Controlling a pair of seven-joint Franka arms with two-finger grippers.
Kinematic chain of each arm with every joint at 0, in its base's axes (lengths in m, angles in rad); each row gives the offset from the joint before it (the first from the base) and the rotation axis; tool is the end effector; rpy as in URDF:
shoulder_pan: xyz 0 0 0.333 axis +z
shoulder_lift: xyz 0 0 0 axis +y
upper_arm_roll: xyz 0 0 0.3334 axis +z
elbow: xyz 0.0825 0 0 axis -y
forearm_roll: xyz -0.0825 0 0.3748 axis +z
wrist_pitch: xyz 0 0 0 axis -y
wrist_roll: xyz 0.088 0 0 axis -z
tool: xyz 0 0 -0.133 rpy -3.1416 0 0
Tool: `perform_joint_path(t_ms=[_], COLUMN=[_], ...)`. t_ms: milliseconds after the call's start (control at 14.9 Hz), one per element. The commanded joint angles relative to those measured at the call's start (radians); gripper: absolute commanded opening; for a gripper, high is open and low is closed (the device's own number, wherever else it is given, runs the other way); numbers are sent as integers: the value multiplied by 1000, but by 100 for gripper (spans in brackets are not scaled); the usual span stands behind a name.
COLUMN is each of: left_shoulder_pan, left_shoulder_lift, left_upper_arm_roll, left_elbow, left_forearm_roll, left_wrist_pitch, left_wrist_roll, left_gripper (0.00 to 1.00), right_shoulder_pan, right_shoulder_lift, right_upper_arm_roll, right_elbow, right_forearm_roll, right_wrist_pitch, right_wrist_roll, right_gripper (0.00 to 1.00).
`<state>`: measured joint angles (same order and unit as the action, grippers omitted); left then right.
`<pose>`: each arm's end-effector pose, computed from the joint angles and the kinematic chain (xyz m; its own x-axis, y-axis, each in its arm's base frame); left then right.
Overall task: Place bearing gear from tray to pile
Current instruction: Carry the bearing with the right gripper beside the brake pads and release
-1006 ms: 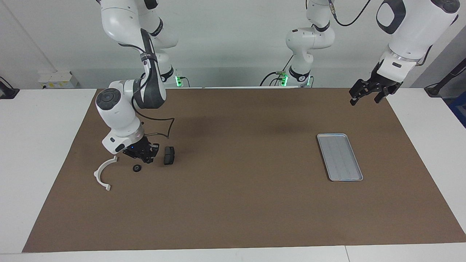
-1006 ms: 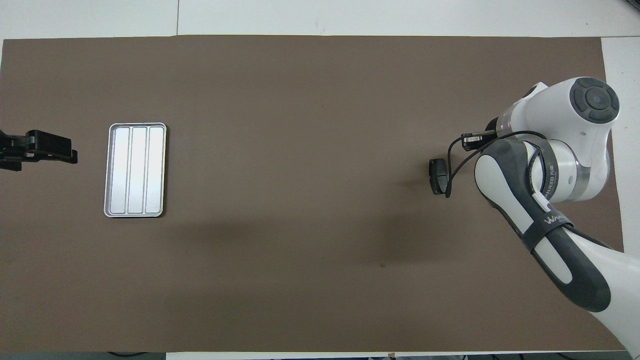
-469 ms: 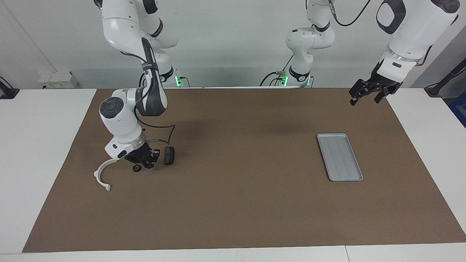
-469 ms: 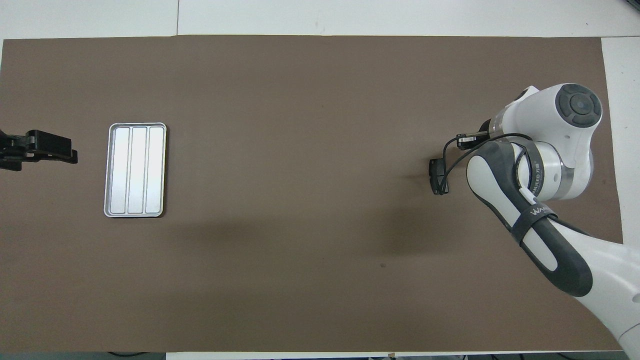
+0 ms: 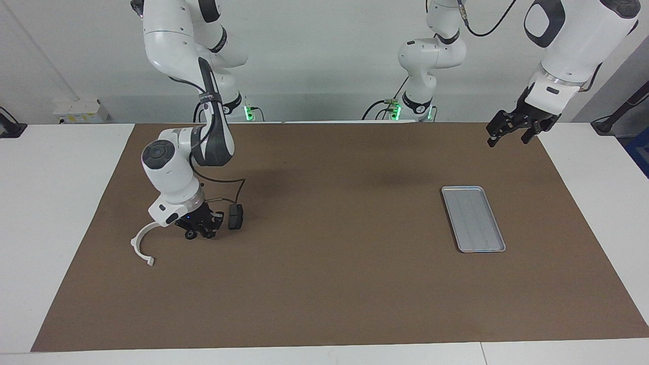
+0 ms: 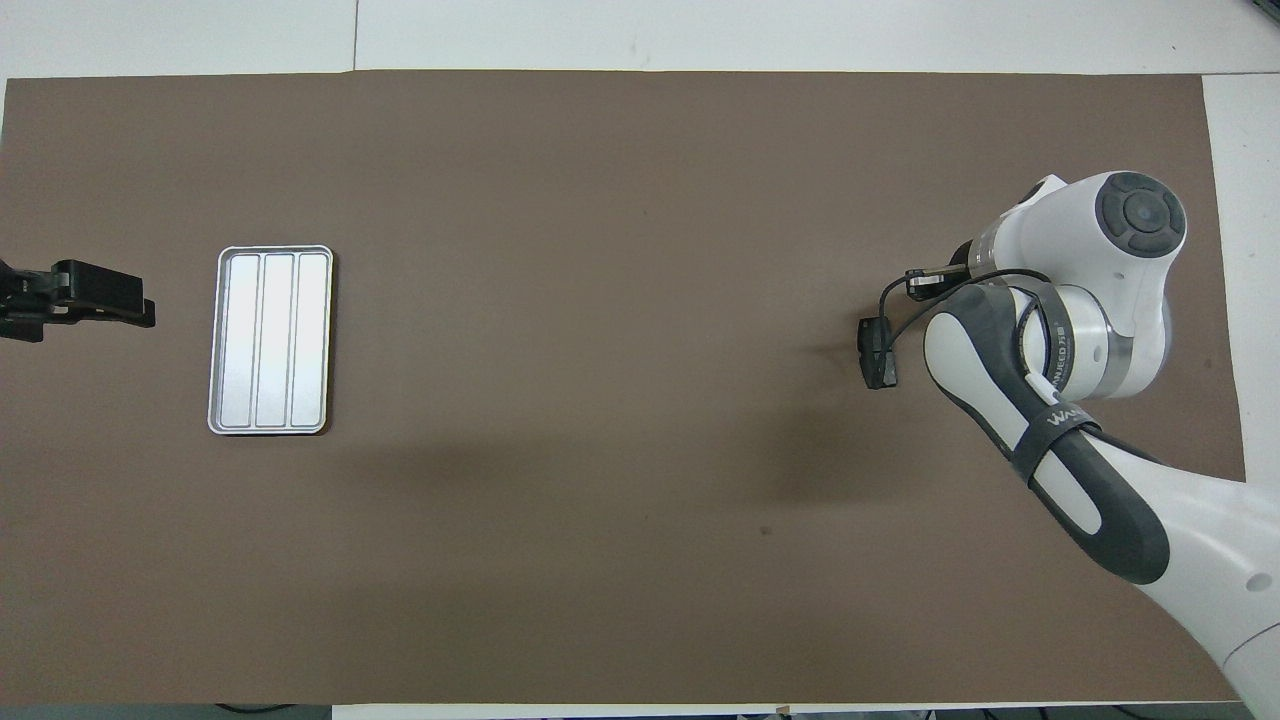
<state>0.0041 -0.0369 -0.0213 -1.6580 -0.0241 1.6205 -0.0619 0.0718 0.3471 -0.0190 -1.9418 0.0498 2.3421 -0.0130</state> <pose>0.5364 -0.0125 0.5997 0.9989 0.0459 -0.0021 0.0459 -0.9987 0.0232 0.6215 0.0351 0.3059 0.9981 0.0325 0.0532 0.0341 -0.9990 -0.0303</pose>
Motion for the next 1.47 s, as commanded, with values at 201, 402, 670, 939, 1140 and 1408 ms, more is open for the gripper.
perform_joint_path(t_ms=[201,402,670,939,1140,1408], left_shoulder_pan=[-6,-6,-6,-6,-6,-6], left_shoulder_lift=[-6,-6,-6,-6,-6,-6], left_upper_arm_roll=[4,4,4,4,4,4], left_elbow=[4,4,4,4,4,4], left_forearm_roll=[-13,-13,-13,-13,-13,-13], left_wrist_pitch=[-8,-8,-8,-8,-8,-8], left_wrist_roll=[-1,-1,-1,-1,-1,-1], left_gripper=[100,100,100,100,100,100], right_shoulder_pan=[-13,-13,-10,-13,-15,-15], right_shoulder_lift=[-14,-23,-25,-36,-72,-123], right_upper_arm_roll=[27,30,30,40,40,40], right_elbow=[-34,-51,-52,-16,104,268], right_forearm_roll=[-22,-22,-22,-21,-21,-18], right_wrist_pitch=[-14,-12,-14,-53,-211,-395], right_wrist_roll=[-7,-7,-7,1,30,59], right_gripper=[16,35,46,46,46,47])
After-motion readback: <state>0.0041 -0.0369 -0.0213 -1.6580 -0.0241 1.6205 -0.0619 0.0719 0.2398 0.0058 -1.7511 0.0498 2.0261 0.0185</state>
